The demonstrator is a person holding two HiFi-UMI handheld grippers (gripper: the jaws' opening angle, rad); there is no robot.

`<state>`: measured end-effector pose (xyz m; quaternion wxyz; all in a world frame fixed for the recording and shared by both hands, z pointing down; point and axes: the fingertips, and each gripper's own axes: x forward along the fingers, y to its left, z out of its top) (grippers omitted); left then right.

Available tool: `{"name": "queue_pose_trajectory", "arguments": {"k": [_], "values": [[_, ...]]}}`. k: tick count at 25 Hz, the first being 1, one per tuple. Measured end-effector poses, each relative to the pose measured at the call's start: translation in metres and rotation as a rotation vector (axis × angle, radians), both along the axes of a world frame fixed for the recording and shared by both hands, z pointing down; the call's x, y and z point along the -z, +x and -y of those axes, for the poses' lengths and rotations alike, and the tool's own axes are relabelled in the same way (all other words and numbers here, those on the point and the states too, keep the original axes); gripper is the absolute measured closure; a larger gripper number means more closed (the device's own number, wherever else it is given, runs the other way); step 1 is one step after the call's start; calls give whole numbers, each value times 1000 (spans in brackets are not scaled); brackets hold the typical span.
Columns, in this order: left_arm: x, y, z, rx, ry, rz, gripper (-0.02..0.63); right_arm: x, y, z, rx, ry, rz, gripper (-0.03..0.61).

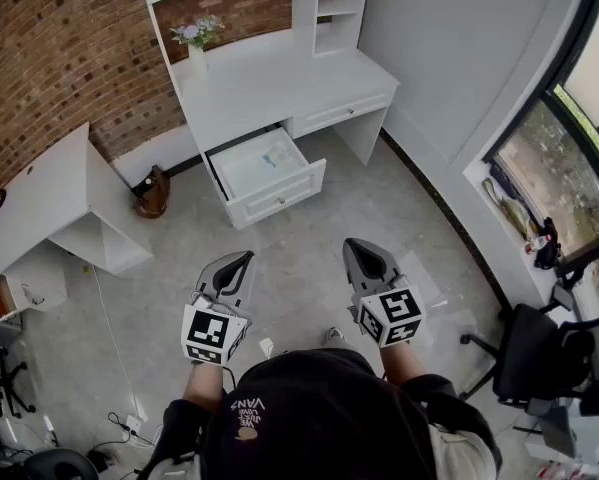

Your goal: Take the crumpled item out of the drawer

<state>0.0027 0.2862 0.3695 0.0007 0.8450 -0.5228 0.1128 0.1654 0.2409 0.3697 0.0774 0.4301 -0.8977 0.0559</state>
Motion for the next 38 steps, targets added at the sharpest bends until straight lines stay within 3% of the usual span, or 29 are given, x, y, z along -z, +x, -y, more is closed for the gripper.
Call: {"name": "queue_pose_trajectory", "arguments": {"k": [8,11,15,23,38], "values": [[-2,-8,4,-15,10,-81,604,-2,-5,1,-5,-13,70,578],[-6,-11,11,-7,-3,-96,600,-6,-7,7,0,-25,68,478],[-17,-14,25,-1,-32,-111,555,-15,-9,27,12,-50,60,474],[-24,-18,94,34,-60,-84,517,-30,-19,104,83,-72,25,462],[-32,-17,226,201,-61,-78,515,-52,-28,246,282,-85,-62,460]]}}
